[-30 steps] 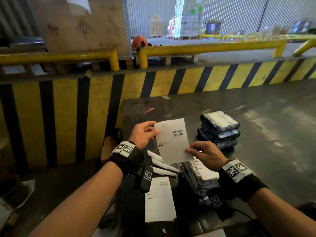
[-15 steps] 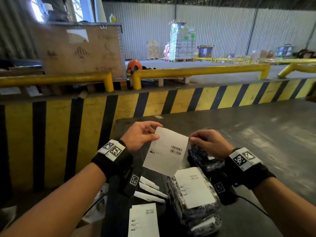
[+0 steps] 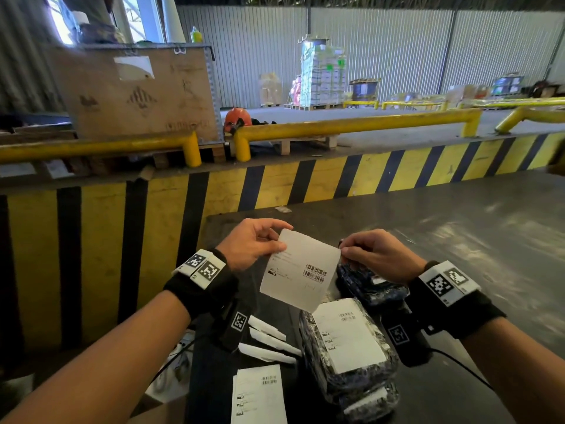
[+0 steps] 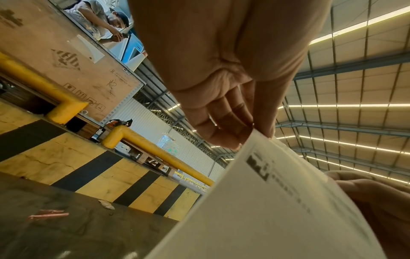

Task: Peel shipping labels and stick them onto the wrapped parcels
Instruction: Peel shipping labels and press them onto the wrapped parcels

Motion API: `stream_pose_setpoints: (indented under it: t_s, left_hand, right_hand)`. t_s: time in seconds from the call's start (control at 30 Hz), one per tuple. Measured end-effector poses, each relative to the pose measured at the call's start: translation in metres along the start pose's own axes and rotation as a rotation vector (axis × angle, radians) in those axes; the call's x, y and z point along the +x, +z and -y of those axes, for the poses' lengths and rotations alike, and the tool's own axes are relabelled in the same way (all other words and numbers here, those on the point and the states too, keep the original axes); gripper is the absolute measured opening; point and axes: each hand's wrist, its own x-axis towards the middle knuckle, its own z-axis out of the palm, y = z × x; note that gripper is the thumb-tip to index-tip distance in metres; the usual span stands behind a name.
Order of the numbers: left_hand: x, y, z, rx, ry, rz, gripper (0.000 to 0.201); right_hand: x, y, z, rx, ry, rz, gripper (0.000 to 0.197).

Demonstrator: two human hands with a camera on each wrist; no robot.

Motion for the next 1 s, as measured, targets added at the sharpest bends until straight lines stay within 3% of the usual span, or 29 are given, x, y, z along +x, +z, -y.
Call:
stream_pose_setpoints:
  t_s: [0.47, 0.6, 0.67, 0.73, 0.87, 1.0]
  left_hand:
    - [0.005, 0.005, 0.006, 0.091, -0.028, 0.004, 0.033]
    - [0.01, 0.022, 0.002, 0.308, -0.004, -0.221, 0.051]
    - [0.01, 0.031, -0.004, 0.346, 0.042, -0.315, 0.04]
    - [0.011, 0.039, -0.007, 0.274, 0.061, -0.269, 0.022]
    - [0.006, 0.056, -0.015, -0.154, -0.037, -0.022, 0.028]
    - [0.003, 0.062, -0.015, -0.229, -0.061, -0.009, 0.021]
  right_hand:
    - [-0.009, 0.005, 0.015, 0.181, -0.013, 0.003, 0.022]
    - [-0.008, 0.018, 0.016, 0.292, -0.009, -0.114, 0.023]
    - [-0.006, 0.026, 0.016, 0.317, -0.006, -0.166, 0.022]
    - [-0.005, 0.032, 0.016, 0.331, -0.011, -0.21, 0.022]
    - [-0.003, 0.039, 0.019, 0.293, -0.036, -0.262, 0.018]
    - [0.0, 0.04, 0.016, 0.194, -0.019, -0.25, 0.018]
